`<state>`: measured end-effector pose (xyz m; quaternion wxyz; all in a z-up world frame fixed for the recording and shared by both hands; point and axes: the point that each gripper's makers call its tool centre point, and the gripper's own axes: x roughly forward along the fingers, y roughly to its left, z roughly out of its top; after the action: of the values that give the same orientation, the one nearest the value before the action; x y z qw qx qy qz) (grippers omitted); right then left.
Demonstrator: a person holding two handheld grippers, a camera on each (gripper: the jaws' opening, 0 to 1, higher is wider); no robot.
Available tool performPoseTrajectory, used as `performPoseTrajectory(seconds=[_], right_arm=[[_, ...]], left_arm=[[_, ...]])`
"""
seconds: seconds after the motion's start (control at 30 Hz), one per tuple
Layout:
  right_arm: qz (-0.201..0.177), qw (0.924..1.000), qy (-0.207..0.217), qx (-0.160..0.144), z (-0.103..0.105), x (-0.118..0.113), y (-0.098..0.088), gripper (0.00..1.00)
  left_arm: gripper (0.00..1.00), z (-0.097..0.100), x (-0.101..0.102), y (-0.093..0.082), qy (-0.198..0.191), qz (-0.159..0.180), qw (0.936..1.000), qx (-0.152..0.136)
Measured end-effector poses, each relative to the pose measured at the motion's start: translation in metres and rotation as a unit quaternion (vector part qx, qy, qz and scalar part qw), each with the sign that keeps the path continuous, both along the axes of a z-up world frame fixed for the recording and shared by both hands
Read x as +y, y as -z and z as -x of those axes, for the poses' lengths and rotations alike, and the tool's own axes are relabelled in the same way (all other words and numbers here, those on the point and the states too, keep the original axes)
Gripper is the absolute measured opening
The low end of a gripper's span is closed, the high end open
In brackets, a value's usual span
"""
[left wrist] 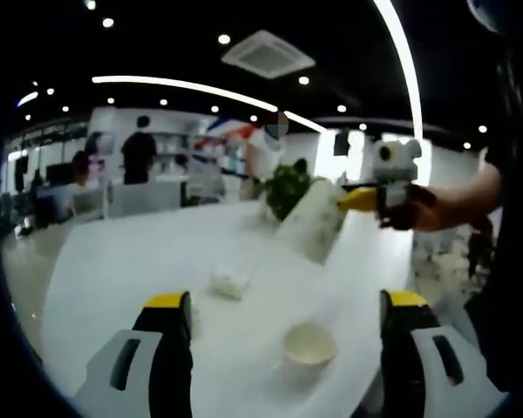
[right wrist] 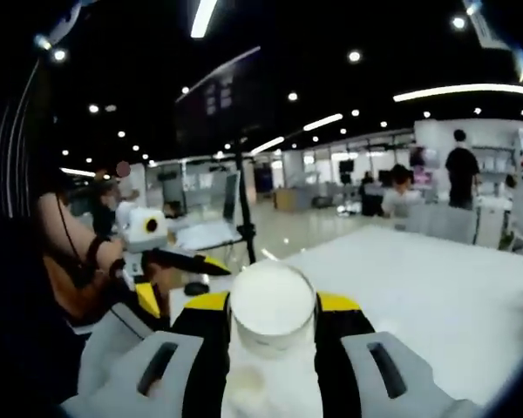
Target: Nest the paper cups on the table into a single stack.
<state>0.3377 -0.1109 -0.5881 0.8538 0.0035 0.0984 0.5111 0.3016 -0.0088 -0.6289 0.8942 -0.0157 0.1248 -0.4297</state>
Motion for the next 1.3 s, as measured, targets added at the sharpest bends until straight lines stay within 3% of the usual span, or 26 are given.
performPoseTrajectory(seconds=[0.3, 0.67, 1.3], right_arm=[[-0.02, 0.9998, 0.002, 0.006, 0.0, 0.007, -0.007, 0.34], [-0.059, 0.9982, 0.007, 0.008, 0.003, 0.003, -0.029, 0.34], [-0.066, 0.9978, 0.001, 0.006, 0.009, 0.008, -0.035, 0.34]], left_arm=[[0.88, 0.003, -0.011, -0.007, 0.015, -0.001, 0.9999, -0.007], [0.88, 0.006, -0.006, -0.004, 0.007, 0.003, 1.0, 0.0], [0.83, 0.014, -0.012, -0.016, 0.024, 0.012, 0.9995, -0.015]])
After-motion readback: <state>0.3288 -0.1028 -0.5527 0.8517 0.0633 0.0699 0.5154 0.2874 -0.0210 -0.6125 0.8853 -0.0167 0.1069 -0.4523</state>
